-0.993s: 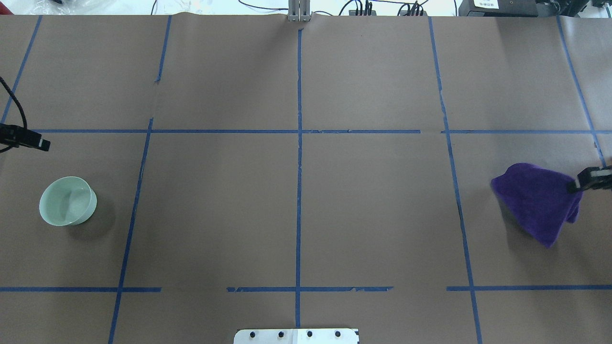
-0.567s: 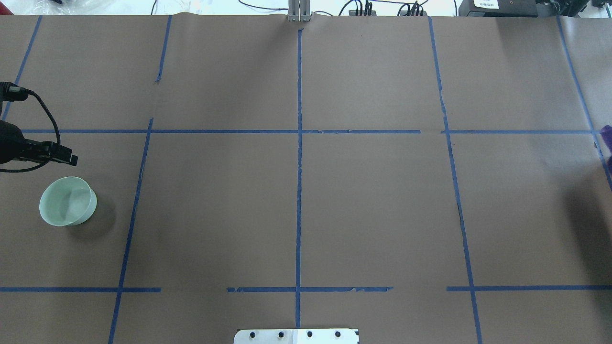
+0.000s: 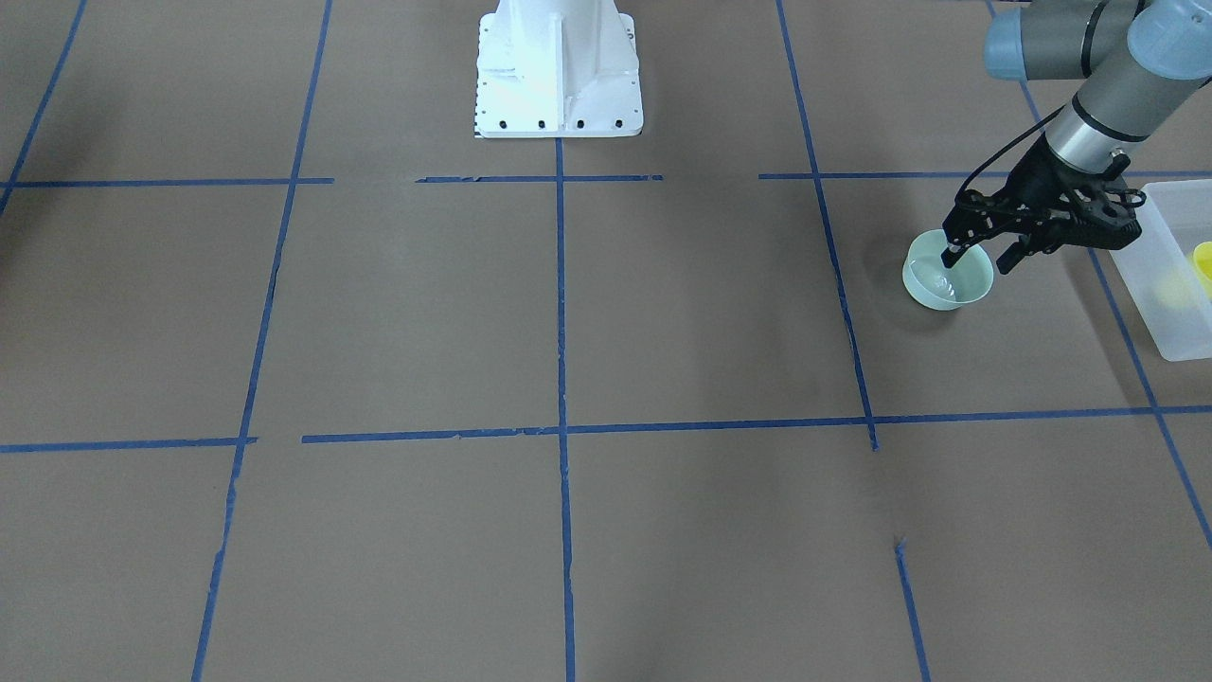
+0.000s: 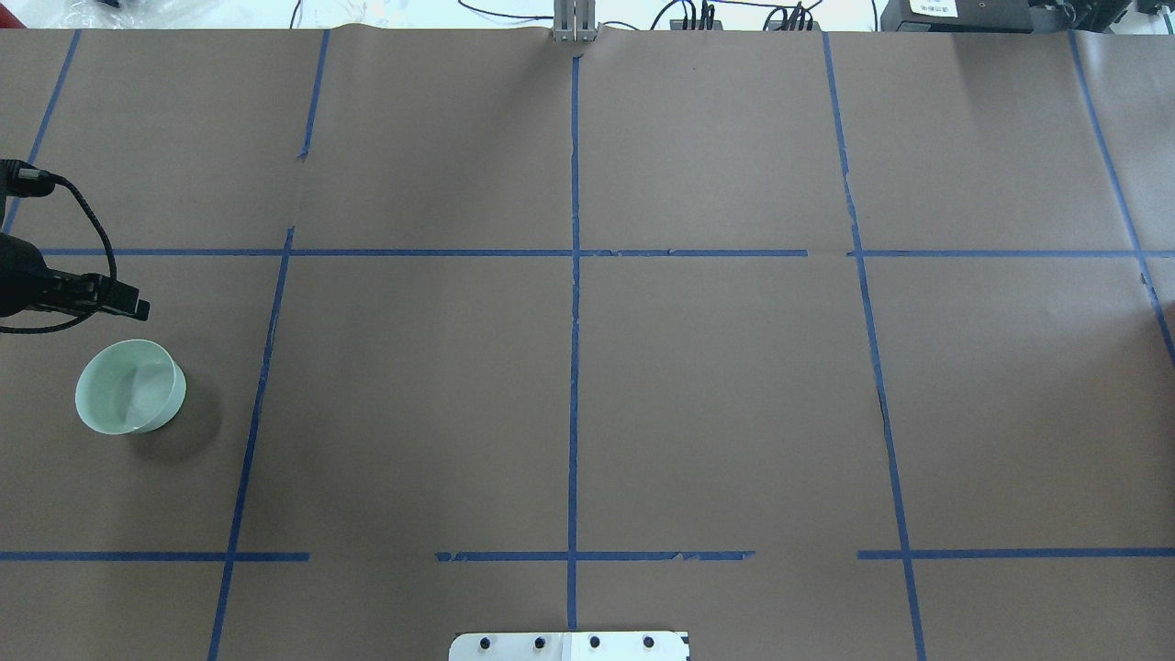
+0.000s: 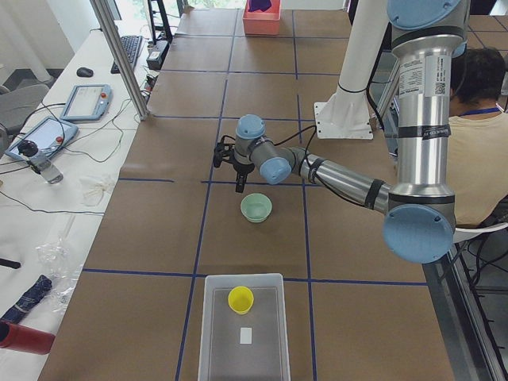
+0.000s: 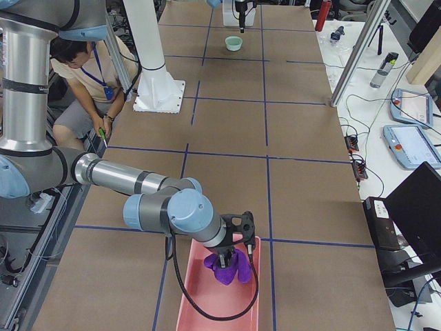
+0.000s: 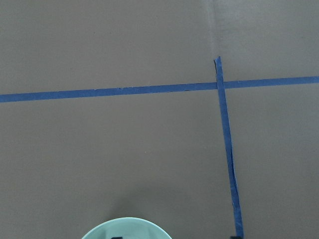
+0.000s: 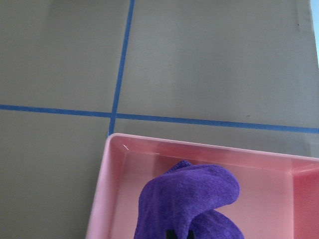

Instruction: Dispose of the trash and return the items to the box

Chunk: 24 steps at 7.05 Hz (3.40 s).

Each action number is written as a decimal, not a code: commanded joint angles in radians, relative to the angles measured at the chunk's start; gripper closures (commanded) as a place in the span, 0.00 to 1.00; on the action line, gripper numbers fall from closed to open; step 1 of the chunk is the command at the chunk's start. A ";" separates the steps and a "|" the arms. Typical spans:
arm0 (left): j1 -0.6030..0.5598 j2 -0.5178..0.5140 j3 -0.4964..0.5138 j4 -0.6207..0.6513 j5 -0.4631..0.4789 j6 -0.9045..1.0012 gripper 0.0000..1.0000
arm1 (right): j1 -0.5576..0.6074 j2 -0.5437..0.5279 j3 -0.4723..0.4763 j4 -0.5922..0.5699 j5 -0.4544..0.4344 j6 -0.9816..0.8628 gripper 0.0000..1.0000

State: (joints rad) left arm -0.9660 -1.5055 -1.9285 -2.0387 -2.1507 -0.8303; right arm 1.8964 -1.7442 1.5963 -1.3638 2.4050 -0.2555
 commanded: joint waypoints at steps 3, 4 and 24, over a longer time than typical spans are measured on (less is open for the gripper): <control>0.115 0.027 -0.001 0.000 0.017 -0.103 0.17 | -0.083 0.011 -0.075 0.005 0.002 0.005 0.00; 0.183 0.028 0.006 -0.005 0.111 -0.149 0.17 | -0.167 0.009 0.015 0.005 0.002 0.168 0.00; -0.531 0.139 0.454 -0.123 -0.031 1.022 1.00 | -0.514 0.012 0.272 0.078 0.152 0.748 0.00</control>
State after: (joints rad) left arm -1.4806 -1.3616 -1.5587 -2.1442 -2.1288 0.1429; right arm 1.3931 -1.7318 1.8690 -1.2881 2.5682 0.4851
